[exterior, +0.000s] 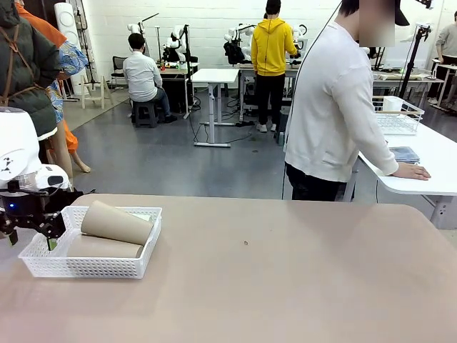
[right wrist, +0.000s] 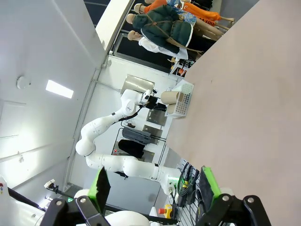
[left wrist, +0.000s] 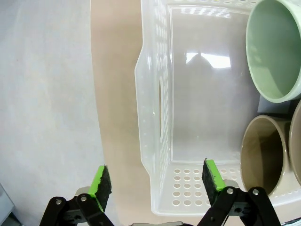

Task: Clean and organize the cups into the basket.
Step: Move the Organizing basket back to the left side of the table.

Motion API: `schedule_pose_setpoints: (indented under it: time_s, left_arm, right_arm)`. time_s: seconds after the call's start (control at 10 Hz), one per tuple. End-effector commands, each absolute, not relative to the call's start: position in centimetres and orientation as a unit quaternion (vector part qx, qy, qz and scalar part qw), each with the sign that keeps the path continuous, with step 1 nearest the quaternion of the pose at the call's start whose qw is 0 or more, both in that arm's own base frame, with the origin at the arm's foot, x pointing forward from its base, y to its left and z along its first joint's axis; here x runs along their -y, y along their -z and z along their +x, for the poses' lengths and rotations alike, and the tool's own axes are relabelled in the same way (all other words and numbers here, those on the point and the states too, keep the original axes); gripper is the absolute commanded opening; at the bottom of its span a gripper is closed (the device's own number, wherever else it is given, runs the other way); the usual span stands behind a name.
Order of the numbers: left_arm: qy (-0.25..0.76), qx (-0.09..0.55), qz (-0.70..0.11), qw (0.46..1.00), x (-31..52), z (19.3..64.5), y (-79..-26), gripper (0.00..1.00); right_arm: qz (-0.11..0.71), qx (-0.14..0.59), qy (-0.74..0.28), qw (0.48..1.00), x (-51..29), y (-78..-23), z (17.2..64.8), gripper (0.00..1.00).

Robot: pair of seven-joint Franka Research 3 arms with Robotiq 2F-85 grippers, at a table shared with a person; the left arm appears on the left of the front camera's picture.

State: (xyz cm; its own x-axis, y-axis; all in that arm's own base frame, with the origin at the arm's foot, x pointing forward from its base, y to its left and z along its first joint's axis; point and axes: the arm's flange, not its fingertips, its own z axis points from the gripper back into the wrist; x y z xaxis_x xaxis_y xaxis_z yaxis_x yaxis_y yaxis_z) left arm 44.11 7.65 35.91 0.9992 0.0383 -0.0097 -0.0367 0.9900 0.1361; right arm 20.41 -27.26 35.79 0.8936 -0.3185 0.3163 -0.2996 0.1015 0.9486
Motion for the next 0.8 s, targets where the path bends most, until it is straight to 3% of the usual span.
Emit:
schedule_pose_setpoints:
  time_s: [0.0,0.3,0.7]
  left_arm:
    - [-0.016,0.0,0.079,0.997,-7.9,43.6,-36.2,1.0]
    - [-0.039,-0.001,0.065,0.997,-6.4,41.3,-38.7,1.0]
    - [-0.031,0.082,0.033,0.996,-1.2,32.1,-46.4,1.0]
  right_arm:
    - [0.671,0.232,0.007,0.704,27.3,-35.8,20.3,1.0]
    - [0.671,0.232,0.007,0.704,27.3,-35.8,20.3,1.0]
    - [0.671,0.232,0.007,0.704,27.3,-35.8,20.3,1.0]
